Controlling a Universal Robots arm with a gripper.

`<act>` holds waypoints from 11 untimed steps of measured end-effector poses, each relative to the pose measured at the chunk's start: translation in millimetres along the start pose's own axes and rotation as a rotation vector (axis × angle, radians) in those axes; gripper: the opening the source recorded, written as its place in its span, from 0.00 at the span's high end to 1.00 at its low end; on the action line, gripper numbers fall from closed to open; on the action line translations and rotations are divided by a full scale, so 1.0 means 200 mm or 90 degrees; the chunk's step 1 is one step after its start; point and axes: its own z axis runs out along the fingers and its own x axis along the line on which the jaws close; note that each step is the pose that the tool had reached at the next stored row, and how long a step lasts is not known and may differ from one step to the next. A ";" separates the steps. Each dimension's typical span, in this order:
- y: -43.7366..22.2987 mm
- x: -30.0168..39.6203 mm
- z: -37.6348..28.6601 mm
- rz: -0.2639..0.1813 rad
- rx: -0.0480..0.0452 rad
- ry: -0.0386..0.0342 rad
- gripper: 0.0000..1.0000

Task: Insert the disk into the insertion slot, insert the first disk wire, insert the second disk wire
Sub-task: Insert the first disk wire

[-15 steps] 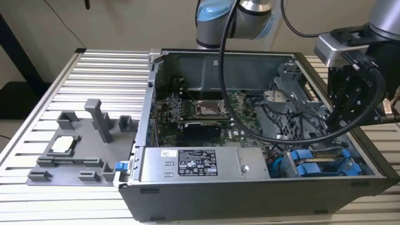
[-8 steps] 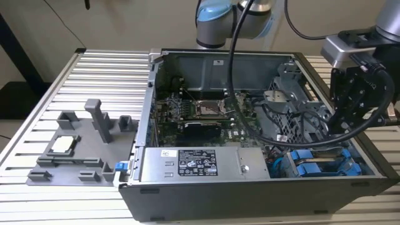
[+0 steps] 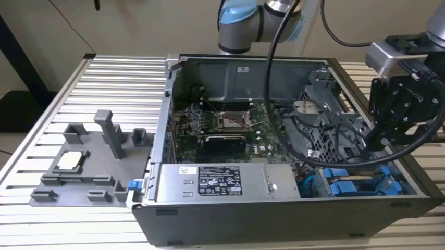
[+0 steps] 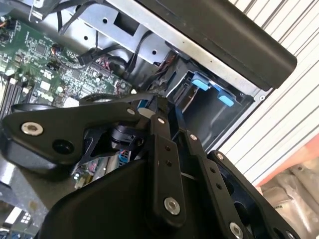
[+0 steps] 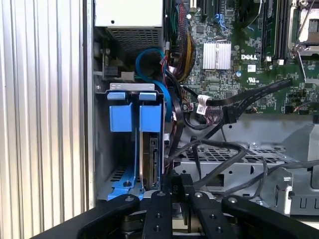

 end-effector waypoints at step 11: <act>-0.037 0.034 0.036 0.007 -0.0353 0.0002 0.81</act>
